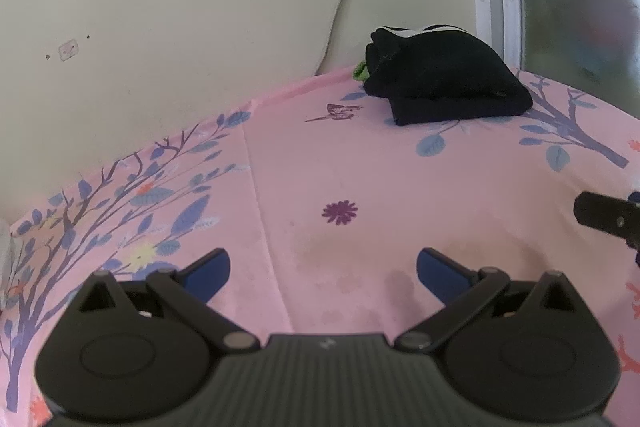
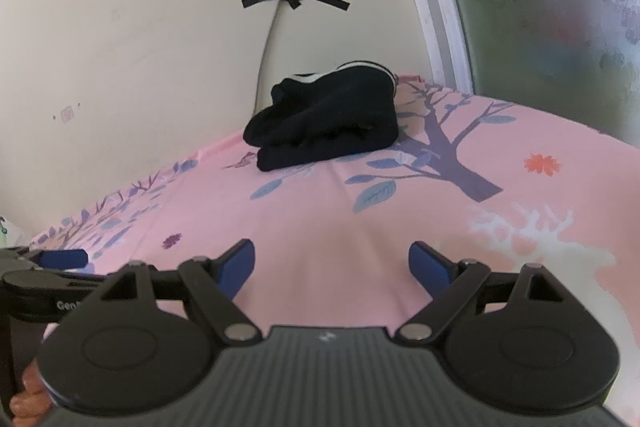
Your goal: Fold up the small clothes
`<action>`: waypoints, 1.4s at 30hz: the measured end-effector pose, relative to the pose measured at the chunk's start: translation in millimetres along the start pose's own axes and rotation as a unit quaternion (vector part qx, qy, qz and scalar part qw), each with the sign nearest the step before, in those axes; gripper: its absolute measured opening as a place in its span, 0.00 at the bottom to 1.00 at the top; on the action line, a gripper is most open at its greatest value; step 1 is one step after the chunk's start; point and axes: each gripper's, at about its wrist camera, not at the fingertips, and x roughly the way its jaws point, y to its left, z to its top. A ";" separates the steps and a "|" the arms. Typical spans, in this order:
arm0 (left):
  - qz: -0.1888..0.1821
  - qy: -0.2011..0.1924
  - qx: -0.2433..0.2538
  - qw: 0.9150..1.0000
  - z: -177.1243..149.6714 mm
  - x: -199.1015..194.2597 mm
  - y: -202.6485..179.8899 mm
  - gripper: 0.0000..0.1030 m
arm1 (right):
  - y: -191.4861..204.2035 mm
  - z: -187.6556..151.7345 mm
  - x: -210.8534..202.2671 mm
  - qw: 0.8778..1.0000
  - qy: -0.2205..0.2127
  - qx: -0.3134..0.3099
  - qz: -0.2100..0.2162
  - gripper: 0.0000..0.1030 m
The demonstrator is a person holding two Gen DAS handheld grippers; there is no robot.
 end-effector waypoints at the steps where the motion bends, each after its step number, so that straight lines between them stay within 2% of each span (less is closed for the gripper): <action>1: 0.001 0.001 0.001 1.000 0.1 0.5 -0.4 1.00 | -0.8 0.3 0.3 1.000 0.001 0.002 0.000 0.82; 6: 0.001 0.008 0.000 1.000 0.7 2.5 1.2 1.00 | -5.0 0.9 -1.8 1.000 -0.005 0.016 0.001 0.82; 10: -0.004 0.014 0.007 1.000 0.2 5.1 -0.3 1.00 | 1.5 6.8 11.7 0.999 0.025 0.030 -0.023 0.80; 13: -0.004 0.016 0.008 1.000 -0.3 6.6 0.1 1.00 | 12.4 6.7 20.8 0.999 0.032 0.040 -0.003 0.81; 17: -0.007 0.026 0.002 1.000 -0.2 10.4 3.1 1.00 | 26.8 2.3 20.7 1.000 0.029 -0.004 -0.002 0.80; 24: -0.002 0.025 0.005 1.000 -0.5 11.6 2.2 1.00 | 19.8 1.6 15.9 1.000 0.021 0.011 0.019 0.80; 30: 0.004 0.020 0.011 1.000 -0.6 9.5 0.0 1.00 | 20.8 1.3 13.6 1.000 0.017 0.010 0.023 0.80; 42: 0.007 0.017 0.015 1.000 -0.5 7.7 -1.5 1.00 | 8.1 2.7 12.0 0.998 0.020 0.047 0.031 0.80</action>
